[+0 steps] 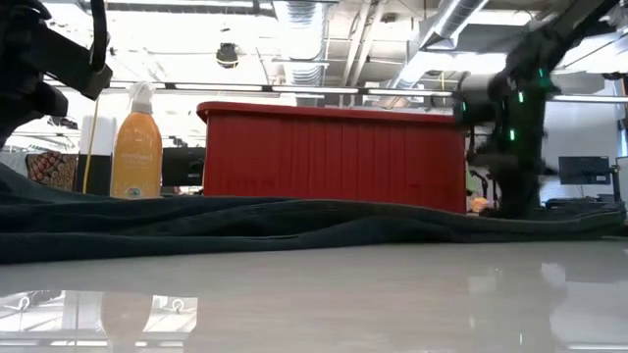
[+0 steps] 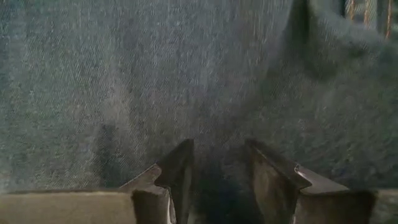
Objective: Fold Laundry from Bin
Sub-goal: Fold the dark blue jeans
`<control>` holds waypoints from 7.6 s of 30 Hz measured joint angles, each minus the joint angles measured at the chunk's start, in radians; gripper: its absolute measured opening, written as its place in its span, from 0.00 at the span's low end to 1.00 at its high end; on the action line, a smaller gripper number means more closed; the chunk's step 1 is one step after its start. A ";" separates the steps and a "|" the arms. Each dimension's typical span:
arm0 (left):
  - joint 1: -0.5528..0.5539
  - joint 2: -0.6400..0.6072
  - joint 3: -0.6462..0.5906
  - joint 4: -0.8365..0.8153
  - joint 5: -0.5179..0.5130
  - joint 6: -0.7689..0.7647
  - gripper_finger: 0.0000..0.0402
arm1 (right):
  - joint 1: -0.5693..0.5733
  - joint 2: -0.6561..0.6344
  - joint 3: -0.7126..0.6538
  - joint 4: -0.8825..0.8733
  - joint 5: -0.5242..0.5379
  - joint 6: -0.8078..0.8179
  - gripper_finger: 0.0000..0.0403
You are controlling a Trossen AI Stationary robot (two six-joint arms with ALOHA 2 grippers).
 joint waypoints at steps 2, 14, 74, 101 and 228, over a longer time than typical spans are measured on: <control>0.000 0.000 0.000 0.006 -0.017 0.013 0.34 | 0.028 -0.022 0.073 -0.110 0.119 -0.001 0.10; 0.020 0.000 0.006 0.173 -0.187 0.131 0.34 | 0.153 0.107 0.397 -0.655 0.689 -0.002 0.10; 0.645 1.086 1.405 0.719 -0.133 1.069 0.34 | 0.498 -0.004 1.284 -0.804 0.586 -0.076 0.10; 0.078 0.048 0.920 -0.554 -0.841 0.407 0.34 | 0.946 0.273 1.393 -0.485 0.484 0.227 0.12; -0.001 -0.306 -0.112 0.129 -0.124 -0.311 0.35 | 0.998 0.438 0.195 0.691 0.540 0.424 0.66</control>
